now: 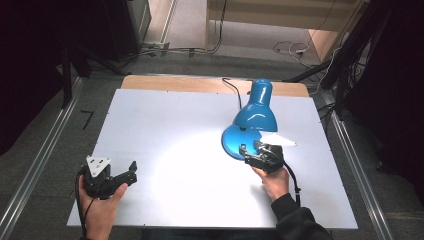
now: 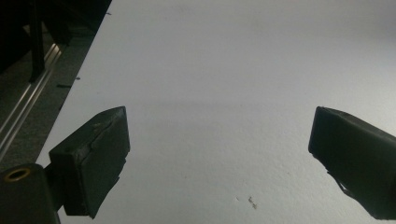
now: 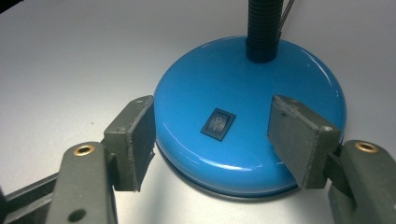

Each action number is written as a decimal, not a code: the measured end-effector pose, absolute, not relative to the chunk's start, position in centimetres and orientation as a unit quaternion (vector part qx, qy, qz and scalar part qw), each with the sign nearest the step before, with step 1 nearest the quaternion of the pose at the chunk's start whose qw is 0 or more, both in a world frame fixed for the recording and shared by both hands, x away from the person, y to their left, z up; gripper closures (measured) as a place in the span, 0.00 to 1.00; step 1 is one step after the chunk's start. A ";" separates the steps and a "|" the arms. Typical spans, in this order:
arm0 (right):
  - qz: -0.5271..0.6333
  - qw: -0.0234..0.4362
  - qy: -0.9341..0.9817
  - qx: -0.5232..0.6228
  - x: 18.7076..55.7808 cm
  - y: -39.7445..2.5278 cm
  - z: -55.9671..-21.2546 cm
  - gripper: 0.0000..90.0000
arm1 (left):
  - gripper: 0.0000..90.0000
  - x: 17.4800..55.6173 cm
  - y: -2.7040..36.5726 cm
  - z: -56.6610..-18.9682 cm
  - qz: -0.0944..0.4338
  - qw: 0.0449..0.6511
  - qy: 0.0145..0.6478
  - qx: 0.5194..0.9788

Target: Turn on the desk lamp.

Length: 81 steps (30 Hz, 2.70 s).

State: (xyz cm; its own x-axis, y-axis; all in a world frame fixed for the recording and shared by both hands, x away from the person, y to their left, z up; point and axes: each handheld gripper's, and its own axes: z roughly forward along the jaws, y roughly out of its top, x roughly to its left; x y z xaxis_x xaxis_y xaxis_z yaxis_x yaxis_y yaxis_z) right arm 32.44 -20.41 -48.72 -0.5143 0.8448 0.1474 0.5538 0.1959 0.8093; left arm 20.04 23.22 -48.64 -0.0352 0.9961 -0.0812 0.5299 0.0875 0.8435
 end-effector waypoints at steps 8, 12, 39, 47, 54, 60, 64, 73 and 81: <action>0.436 0.168 0.752 0.465 32.2 -21.1 -48.2 0.27 | 0.06 20.0 23.2 -48.6 0.325 0.362 0.644 0.591; 0.435 0.166 0.752 0.467 32.0 -21.4 -48.1 0.27 | 0.07 20.0 23.3 -48.6 0.325 0.362 0.644 0.590; 0.441 0.159 0.751 0.464 30.2 -23.2 -47.1 0.26 | 0.06 20.0 23.2 -48.6 0.325 0.364 0.642 0.591; 0.442 0.162 0.749 0.466 29.9 -23.8 -47.0 0.26 | 0.07 20.0 23.2 -48.6 0.325 0.364 0.643 0.591; 0.439 0.167 0.748 0.469 29.7 -24.7 -47.0 0.25 | 0.06 20.0 23.2 -48.6 0.325 0.364 0.643 0.590; 0.438 0.171 0.745 0.474 29.3 -25.6 -46.9 0.26 | 0.07 20.0 23.2 -48.6 0.325 0.365 0.642 0.591; 0.435 0.176 0.744 0.475 29.1 -26.3 -46.9 0.26 | 0.07 20.0 23.2 -48.6 0.325 0.364 0.642 0.591; 0.432 0.185 0.740 0.481 28.4 -27.8 -46.8 0.26 | 0.07 20.0 23.1 -48.5 0.325 0.363 0.643 0.592; 0.432 0.192 0.732 0.491 28.1 -29.1 -46.6 0.25 | 0.07 20.1 23.2 -48.6 0.324 0.363 0.643 0.591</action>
